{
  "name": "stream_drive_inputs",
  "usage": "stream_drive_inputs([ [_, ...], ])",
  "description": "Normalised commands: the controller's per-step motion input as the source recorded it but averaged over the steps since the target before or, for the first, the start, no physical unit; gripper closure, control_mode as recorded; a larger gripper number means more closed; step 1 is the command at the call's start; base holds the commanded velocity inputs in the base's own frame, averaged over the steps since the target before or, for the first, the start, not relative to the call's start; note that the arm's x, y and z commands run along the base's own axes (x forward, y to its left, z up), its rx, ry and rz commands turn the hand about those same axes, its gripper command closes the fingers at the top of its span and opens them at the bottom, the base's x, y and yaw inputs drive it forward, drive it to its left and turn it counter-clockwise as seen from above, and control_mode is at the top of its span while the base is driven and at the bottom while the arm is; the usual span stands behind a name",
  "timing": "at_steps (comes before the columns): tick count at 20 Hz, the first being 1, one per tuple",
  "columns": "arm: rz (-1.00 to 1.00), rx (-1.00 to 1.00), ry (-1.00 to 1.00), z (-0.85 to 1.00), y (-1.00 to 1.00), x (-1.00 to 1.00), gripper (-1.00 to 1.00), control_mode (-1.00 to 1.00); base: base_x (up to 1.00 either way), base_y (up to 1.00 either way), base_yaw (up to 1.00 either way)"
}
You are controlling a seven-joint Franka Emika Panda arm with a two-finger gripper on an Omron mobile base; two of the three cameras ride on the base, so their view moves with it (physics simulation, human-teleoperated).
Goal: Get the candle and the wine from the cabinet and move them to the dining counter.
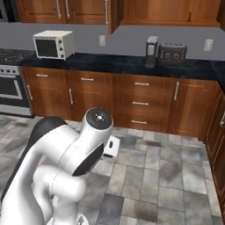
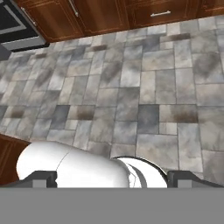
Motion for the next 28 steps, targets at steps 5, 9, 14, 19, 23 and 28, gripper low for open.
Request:
stream_drive_inputs([
  [5,0.0,0.0,0.0,0.0,0.0,0.0,-1.0,1.0,0.83,0.0,0.02],
  [9,0.0,0.0,0.0,0.0,0.0,0.0,-1.0,1.0,0.87,-0.03,0.0],
  [14,0.0,0.0,0.0,0.0,0.0,0.0,-1.0,1.0,0.81,-0.17,0.01],
  [19,0.0,0.0,0.0,0.0,0.0,0.0,-1.0,1.0,0.74,-0.3,0.01],
  [23,0.0,0.0,0.0,0.0,0.0,0.0,-1.0,1.0,0.67,-0.38,0.01],
  [28,0.0,0.0,0.0,0.0,0.0,0.0,-1.0,1.0,0.64,-0.4,0.0],
])
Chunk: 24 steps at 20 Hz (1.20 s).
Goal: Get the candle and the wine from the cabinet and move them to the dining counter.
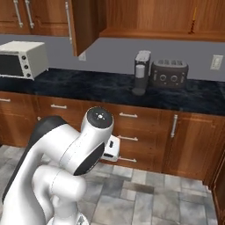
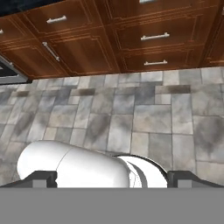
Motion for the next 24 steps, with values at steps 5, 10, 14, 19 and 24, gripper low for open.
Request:
stream_drive_inputs([
  [5,0.0,0.0,0.0,0.0,0.0,0.0,-1.0,1.0,0.59,-0.44,0.0],
  [10,0.0,0.0,0.0,0.0,0.0,0.0,-1.0,1.0,0.5,-0.49,0.02],
  [14,0.0,0.0,0.0,0.0,0.0,0.0,-1.0,1.0,0.43,-0.53,0.03],
  [19,0.0,0.0,0.0,0.0,0.0,0.0,-1.0,1.0,0.37,-0.59,0.01],
  [24,0.0,0.0,0.0,0.0,0.0,0.0,-1.0,1.0,0.39,-0.53,0.0],
])
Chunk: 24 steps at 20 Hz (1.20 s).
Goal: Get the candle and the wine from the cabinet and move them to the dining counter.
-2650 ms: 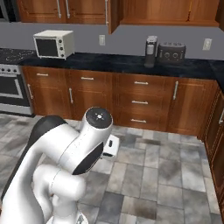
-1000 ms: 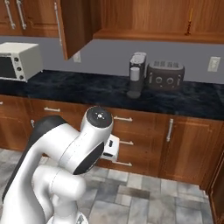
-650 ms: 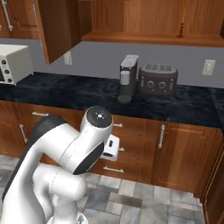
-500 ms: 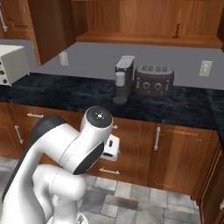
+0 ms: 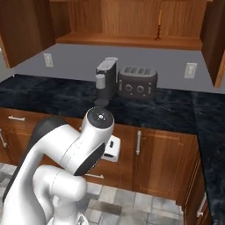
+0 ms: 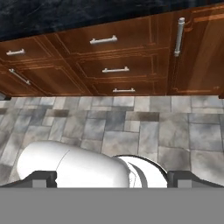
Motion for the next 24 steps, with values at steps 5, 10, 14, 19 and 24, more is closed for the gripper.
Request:
stream_drive_inputs([
  [5,0.0,0.0,0.0,0.0,0.0,0.0,-1.0,1.0,0.47,-0.35,0.01],
  [10,0.0,0.0,0.0,0.0,0.0,0.0,-1.0,1.0,0.59,-0.17,0.01],
  [14,0.0,0.0,0.0,0.0,0.0,0.0,-1.0,1.0,0.67,0.0,0.03],
  [19,0.0,0.0,0.0,0.0,0.0,0.0,-1.0,1.0,0.65,-0.05,0.03],
  [24,0.0,0.0,0.0,0.0,0.0,0.0,-1.0,1.0,0.49,-0.28,0.05],
])
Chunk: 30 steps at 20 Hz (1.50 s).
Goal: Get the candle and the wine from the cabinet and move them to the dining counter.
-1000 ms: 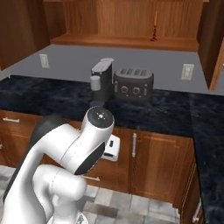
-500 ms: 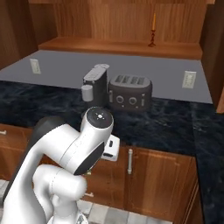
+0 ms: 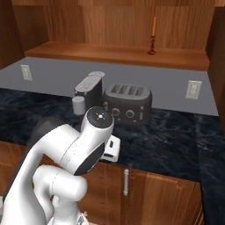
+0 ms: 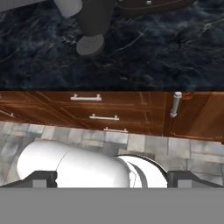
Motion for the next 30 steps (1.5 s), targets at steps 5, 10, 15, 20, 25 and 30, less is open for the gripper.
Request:
stream_drive_inputs([
  [5,0.0,0.0,0.0,0.0,0.0,0.0,-1.0,1.0,0.46,-0.27,0.0],
  [10,0.0,0.0,0.0,0.0,0.0,0.0,-1.0,1.0,0.45,-0.28,0.0],
  [15,0.0,0.0,0.0,0.0,0.0,0.0,-1.0,1.0,0.44,-0.25,0.0],
  [20,0.0,0.0,0.0,0.0,0.0,0.0,-1.0,1.0,0.3,-0.18,0.0],
  [25,0.0,0.0,0.0,0.0,0.0,0.0,-1.0,1.0,0.01,0.0,0.0],
  [30,0.0,0.0,0.0,0.0,0.0,0.0,-1.0,1.0,0.0,0.0,0.0],
])
